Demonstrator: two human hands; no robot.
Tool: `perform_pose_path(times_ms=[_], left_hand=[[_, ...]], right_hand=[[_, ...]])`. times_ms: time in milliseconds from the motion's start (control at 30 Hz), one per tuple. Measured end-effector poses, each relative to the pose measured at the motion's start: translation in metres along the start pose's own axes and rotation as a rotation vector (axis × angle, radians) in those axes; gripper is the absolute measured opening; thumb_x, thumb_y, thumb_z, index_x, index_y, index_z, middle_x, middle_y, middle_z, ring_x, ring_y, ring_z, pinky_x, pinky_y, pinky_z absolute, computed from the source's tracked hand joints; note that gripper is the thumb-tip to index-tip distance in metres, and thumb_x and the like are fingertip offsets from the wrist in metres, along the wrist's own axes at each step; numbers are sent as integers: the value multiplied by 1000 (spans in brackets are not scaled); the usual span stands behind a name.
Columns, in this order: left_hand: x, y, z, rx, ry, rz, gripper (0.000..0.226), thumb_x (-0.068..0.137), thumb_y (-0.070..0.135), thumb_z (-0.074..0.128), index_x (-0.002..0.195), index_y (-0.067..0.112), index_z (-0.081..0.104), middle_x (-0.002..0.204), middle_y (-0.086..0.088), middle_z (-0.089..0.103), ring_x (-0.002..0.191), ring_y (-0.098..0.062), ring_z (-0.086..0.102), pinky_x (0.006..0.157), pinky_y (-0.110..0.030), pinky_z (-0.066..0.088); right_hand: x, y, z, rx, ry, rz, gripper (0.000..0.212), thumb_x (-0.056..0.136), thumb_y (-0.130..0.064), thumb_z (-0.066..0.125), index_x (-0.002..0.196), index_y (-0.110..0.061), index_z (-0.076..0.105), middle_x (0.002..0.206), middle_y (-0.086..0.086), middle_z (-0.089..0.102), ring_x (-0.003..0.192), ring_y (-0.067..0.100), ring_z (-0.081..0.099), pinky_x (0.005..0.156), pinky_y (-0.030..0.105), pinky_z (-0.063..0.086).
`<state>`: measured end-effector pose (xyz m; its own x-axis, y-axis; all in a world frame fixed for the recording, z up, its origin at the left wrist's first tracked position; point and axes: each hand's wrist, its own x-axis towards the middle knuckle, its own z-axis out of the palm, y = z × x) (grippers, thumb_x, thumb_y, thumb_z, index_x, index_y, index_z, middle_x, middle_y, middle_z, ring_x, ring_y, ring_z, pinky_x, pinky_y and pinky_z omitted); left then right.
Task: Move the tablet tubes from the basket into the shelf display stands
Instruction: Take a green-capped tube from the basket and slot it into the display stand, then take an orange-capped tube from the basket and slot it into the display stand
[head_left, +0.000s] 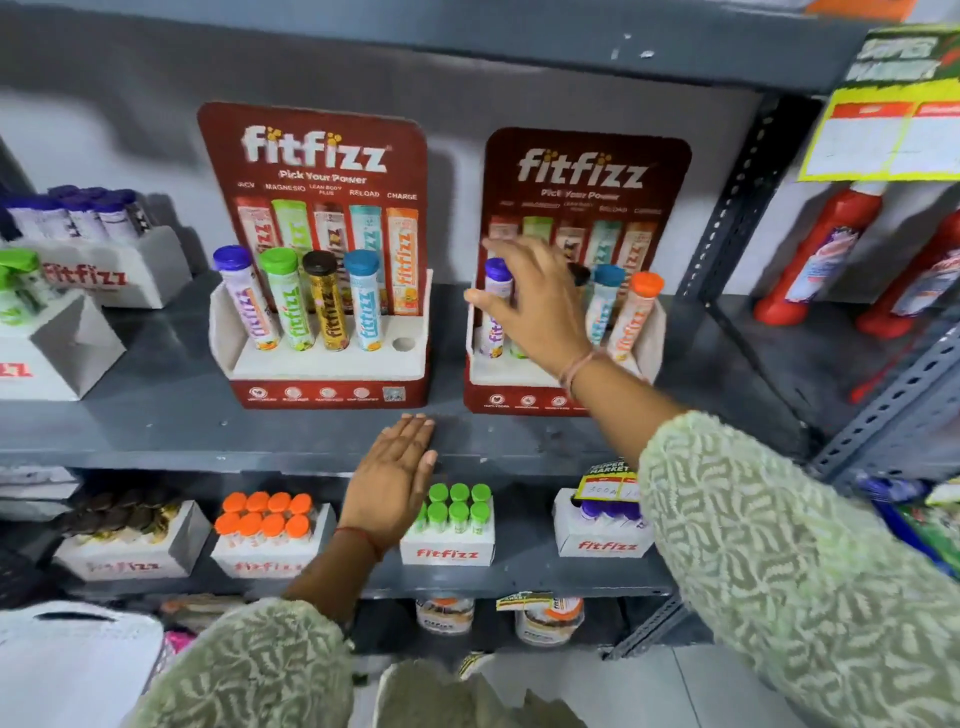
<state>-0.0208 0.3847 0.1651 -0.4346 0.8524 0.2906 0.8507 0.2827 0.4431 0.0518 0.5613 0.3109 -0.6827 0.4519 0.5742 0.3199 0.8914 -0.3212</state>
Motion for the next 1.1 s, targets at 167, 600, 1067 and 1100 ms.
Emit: perform_pose_path(times_ms=[167, 600, 1067, 1100], left_hand=[[-83, -57, -39, 99, 66, -226, 74, 94, 47, 7, 119, -6, 52, 125, -27, 54, 120, -46, 46, 110, -27, 16], [-361, -136, -40, 77, 191, -1318, 67, 83, 37, 18, 117, -9, 51, 123, -33, 53, 121, -50, 43, 102, -58, 34], [-424, -156, 7, 296, 206, -1283, 51, 96, 28, 21, 103, 7, 67, 106, -11, 71, 105, -34, 63, 97, -42, 38], [-424, -157, 8, 315, 224, -1274, 50, 96, 28, 22, 103, 7, 67, 107, -11, 71, 105, -34, 62, 97, -41, 36]], right_hand=[[-58, -90, 80, 523, -35, -89, 31, 83, -24, 60, 105, -3, 60, 101, 17, 59, 68, 28, 59, 71, 26, 45], [-169, -294, 296, 569, -1048, -263, 39, 84, -24, 61, 112, 2, 56, 117, 24, 58, 110, 35, 56, 94, 34, 38], [-311, -472, 429, 622, -1581, 380, 34, 70, -33, 75, 86, -6, 63, 68, 13, 59, 46, 23, 54, 46, 38, 58], [-314, -476, 432, 640, -1566, 393, 33, 71, -27, 75, 93, -6, 62, 69, 16, 61, 44, 25, 56, 50, 44, 58]])
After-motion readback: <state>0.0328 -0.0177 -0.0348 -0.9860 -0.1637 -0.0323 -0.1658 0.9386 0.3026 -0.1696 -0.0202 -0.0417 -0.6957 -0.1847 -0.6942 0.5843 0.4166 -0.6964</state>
